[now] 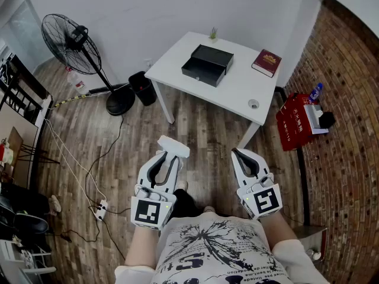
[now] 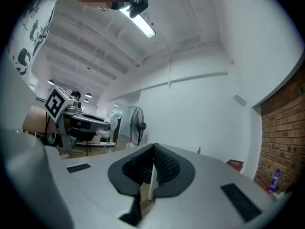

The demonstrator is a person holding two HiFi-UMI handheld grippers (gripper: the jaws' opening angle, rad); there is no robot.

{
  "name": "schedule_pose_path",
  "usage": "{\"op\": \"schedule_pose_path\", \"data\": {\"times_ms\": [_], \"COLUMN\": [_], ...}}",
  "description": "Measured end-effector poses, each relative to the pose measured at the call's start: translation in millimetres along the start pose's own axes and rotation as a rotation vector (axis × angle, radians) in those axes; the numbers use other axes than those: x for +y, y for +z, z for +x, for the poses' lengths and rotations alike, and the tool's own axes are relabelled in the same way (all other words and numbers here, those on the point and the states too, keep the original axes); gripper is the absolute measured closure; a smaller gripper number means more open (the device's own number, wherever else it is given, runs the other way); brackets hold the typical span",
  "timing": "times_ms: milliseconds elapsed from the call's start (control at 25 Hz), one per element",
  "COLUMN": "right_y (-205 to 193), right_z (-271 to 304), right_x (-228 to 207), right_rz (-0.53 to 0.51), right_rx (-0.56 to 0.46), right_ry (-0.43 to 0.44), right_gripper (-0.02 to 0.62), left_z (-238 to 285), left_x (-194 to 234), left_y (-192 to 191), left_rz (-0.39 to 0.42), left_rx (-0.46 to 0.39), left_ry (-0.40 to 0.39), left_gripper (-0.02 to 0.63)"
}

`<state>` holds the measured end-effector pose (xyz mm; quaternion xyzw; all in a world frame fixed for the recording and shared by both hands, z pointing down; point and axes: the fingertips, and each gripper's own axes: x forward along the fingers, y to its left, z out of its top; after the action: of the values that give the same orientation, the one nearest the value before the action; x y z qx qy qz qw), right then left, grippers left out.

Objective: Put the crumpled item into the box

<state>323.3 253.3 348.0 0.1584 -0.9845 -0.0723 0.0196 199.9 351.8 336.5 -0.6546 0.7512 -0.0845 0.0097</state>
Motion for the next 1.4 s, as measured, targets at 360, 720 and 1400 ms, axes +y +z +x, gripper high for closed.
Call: {"op": "schedule_pose_path", "data": {"times_ms": [360, 720, 1400], "right_y": [-8.6, -26.9, -28.0], "right_z": [11.0, 41.5, 319.8], "right_x": [-21.3, -50.9, -96.2], "right_rz": [0.017, 0.077, 0.113], "right_rx": [0.011, 0.063, 0.153], "right_ry": [-0.018, -0.091, -0.28], "right_gripper": [0.581, 0.581, 0.58], "left_z": [31.4, 65.4, 227.6], "left_x": [0.5, 23.5, 283.0], "left_y": [4.1, -10.4, -32.4], "left_rz": [-0.032, -0.074, -0.089], "left_rx": [-0.06, -0.041, -0.052], "left_ry": [-0.027, -0.042, -0.16], "left_gripper": [0.509, 0.509, 0.508]}}
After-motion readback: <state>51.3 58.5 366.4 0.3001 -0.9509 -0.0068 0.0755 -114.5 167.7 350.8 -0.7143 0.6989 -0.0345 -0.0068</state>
